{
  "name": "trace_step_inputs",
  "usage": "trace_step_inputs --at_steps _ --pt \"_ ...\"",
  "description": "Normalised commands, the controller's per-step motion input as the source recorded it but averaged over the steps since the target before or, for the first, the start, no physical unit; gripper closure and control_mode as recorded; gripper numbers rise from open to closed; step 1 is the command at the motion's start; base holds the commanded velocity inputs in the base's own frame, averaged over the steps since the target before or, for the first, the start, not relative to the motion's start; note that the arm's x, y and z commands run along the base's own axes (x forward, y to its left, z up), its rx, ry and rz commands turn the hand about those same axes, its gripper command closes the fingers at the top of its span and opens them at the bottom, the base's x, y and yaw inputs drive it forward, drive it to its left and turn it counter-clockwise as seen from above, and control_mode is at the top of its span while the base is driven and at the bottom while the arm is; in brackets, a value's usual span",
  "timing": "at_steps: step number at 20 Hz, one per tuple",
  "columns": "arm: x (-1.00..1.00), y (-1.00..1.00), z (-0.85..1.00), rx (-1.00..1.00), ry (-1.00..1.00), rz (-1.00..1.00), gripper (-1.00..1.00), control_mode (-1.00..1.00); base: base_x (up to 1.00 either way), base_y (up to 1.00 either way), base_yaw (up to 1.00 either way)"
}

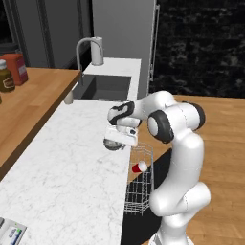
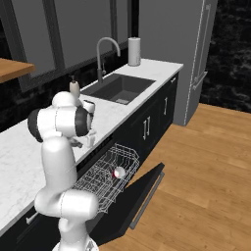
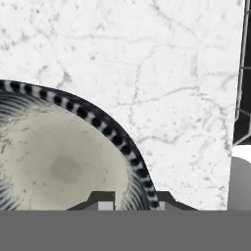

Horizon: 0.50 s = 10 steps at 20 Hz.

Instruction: Pick up the cup and bowl from the counter, place them in the dishwasher, and close the dishwasher door.

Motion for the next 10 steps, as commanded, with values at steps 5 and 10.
trace_step_inputs --at_steps 5,10 --pt "-1.00 -0.65 0.14 0.00 -0.11 0.00 1.00 -1.00 0.00 0.00 0.00" --pt "-1.00 -0.89 0.39 0.00 -0.32 0.11 1.00 -1.00 0.00 0.00 0.00"
